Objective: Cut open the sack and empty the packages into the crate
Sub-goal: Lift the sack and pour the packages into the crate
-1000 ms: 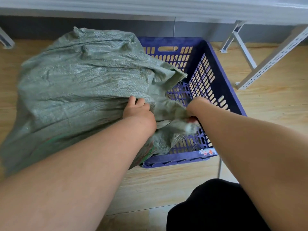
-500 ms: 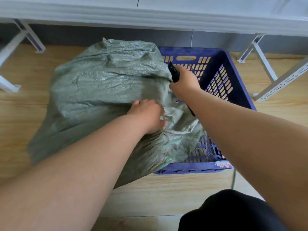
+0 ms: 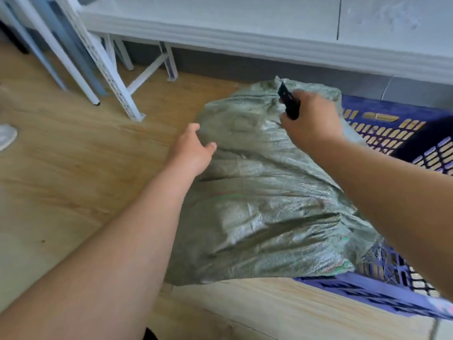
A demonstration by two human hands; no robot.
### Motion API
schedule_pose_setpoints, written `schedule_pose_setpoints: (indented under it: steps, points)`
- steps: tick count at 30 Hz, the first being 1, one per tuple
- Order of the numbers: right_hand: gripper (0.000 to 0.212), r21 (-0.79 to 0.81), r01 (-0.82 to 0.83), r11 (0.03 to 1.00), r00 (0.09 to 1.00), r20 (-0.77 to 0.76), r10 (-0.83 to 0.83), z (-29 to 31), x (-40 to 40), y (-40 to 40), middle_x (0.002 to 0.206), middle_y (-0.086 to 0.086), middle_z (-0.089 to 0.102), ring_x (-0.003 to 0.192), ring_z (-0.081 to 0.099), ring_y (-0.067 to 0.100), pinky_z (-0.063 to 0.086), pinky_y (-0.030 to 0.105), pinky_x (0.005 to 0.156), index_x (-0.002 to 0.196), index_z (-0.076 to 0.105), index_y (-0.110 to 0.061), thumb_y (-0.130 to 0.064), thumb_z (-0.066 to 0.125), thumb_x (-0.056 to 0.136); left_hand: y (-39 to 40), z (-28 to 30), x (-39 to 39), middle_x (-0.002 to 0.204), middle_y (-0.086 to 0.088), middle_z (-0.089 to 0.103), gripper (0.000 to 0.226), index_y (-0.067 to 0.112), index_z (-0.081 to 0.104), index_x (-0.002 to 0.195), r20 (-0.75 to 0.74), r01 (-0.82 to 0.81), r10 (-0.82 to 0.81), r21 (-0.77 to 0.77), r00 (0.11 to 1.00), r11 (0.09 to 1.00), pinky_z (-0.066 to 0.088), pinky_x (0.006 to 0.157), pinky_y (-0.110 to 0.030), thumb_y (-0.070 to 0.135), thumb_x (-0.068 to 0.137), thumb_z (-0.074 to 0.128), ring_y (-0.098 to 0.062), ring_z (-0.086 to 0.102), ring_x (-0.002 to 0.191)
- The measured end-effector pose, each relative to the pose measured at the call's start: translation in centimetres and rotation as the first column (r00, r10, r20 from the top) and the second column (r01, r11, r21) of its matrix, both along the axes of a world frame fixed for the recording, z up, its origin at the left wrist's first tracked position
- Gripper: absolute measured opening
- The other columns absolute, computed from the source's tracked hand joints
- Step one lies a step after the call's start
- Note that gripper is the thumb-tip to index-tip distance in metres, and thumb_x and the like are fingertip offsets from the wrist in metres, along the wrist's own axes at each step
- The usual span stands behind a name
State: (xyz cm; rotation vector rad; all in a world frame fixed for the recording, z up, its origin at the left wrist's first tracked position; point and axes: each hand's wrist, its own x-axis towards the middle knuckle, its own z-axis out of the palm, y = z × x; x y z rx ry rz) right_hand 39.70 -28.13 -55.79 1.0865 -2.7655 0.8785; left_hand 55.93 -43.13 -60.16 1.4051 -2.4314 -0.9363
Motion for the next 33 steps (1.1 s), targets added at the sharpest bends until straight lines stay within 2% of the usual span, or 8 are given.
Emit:
schedule_pose_setpoints:
  steps: [5, 11, 14, 18, 22, 28, 30, 33]
  points:
    - [0.048, 0.198, -0.342, 0.919, 0.938, 0.019, 0.345, -0.2, 6.9, -6.3, 0.121, 0.000, 0.060, 0.104, 0.059, 0.025, 0.051, 0.035, 0.077, 0.133, 0.052, -0.033, -0.032, 0.067, 0.087, -1.6, -1.6, 0.7, 0.141, -0.002, 0.049, 0.062, 0.019, 0.034, 0.144, 0.012, -0.003, 0.001, 0.132, 1.000, 0.991, 0.039, 0.102, -0.033, 0.038, 0.090, 0.058, -0.024, 0.048, 0.127]
    - [0.062, 0.468, -0.245, 0.849, 0.969, 0.114, 0.217, -4.1, 9.0, -8.8, 0.126, 0.004, 0.053, 0.104, 0.059, 0.027, 0.044, 0.035, 0.066, 0.139, 0.040, -0.033, -0.021, 0.070, 0.086, -3.5, -2.2, 2.0, 0.134, -0.002, 0.055, 0.044, 0.018, 0.047, 0.138, -0.165, 0.081, -0.028, 0.326, 0.986, 0.942, 0.038, 0.107, -0.035, 0.024, 0.095, 0.054, -0.022, 0.052, 0.121]
    - [0.046, 0.537, -0.162, 0.828, 0.986, 0.048, 0.162, -5.5, 8.6, -8.5, 0.110, 0.004, 0.058, 0.083, 0.057, 0.024, 0.042, 0.034, 0.061, 0.124, 0.051, -0.023, -0.018, 0.071, 0.083, -4.3, -2.9, 3.4, 0.135, -0.001, 0.054, 0.045, 0.019, 0.048, 0.138, -0.163, -0.008, 0.060, 0.300, 0.985, 0.954, 0.035, 0.100, -0.027, 0.026, 0.094, 0.056, -0.021, 0.051, 0.122]
    - [0.018, 0.373, -0.066, 0.925, 0.997, -0.002, 0.071, -5.8, 7.5, -8.2, 0.073, -0.001, 0.048, 0.070, 0.052, 0.025, 0.037, 0.029, 0.055, 0.095, 0.050, -0.017, -0.021, 0.062, 0.083, -5.1, -4.3, 5.9, 0.146, -0.009, 0.042, 0.057, 0.014, 0.035, 0.145, 0.046, -0.211, 0.206, 0.262, 0.977, 0.942, 0.035, 0.105, -0.033, 0.032, 0.094, 0.054, -0.029, 0.043, 0.131]
    - [0.020, 0.188, 0.094, 0.978, 0.996, -0.019, -0.092, -4.0, 5.2, -7.2, 0.083, 0.004, 0.053, 0.074, 0.052, 0.027, 0.043, 0.033, 0.060, 0.093, 0.050, -0.018, -0.027, 0.060, 0.078, -4.7, -4.5, 6.6, 0.147, -0.021, 0.039, 0.061, -0.003, 0.033, 0.142, 0.237, -0.257, 0.192, 0.288, 0.952, 0.922, 0.036, 0.101, -0.034, 0.041, 0.101, 0.037, -0.034, 0.042, 0.131]
    - [0.019, 0.008, 0.347, 0.938, 0.930, 0.127, -0.345, -3.3, 0.4, -2.2, 0.073, 0.000, 0.048, 0.068, 0.047, 0.022, 0.036, 0.027, 0.057, 0.091, 0.049, -0.015, -0.024, 0.059, 0.078, -5.2, -3.9, 6.3, 0.150, -0.013, 0.036, 0.077, 0.010, 0.032, 0.147, 0.245, -0.180, 0.054, 0.525, 0.968, 0.832, 0.033, 0.103, -0.046, 0.065, 0.092, 0.033, -0.033, 0.042, 0.131]
    - [0.015, -0.034, 0.394, 0.918, 0.904, 0.194, -0.381, -3.1, -0.6, -1.2, 0.068, -0.005, 0.048, 0.059, 0.045, 0.013, 0.030, 0.024, 0.049, 0.089, 0.054, -0.016, -0.023, 0.059, 0.076, -4.2, -4.7, 5.9, 0.150, -0.012, 0.036, 0.075, 0.012, 0.035, 0.146, 0.216, -0.180, 0.061, 0.590, 0.975, 0.787, 0.032, 0.106, -0.044, 0.064, 0.093, 0.033, -0.031, 0.040, 0.133]
    - [0.013, -0.096, 0.448, 0.889, 0.869, 0.279, -0.408, -3.3, -1.5, 0.2, 0.067, -0.008, 0.050, 0.057, 0.045, 0.007, 0.029, 0.022, 0.045, 0.087, 0.056, -0.018, -0.024, 0.060, 0.075, -3.2, -5.6, 5.1, 0.152, -0.016, 0.033, 0.066, 0.002, 0.038, 0.143, 0.173, -0.179, 0.100, 0.538, 0.980, 0.824, 0.027, 0.113, -0.040, 0.051, 0.100, 0.028, -0.030, 0.033, 0.138]
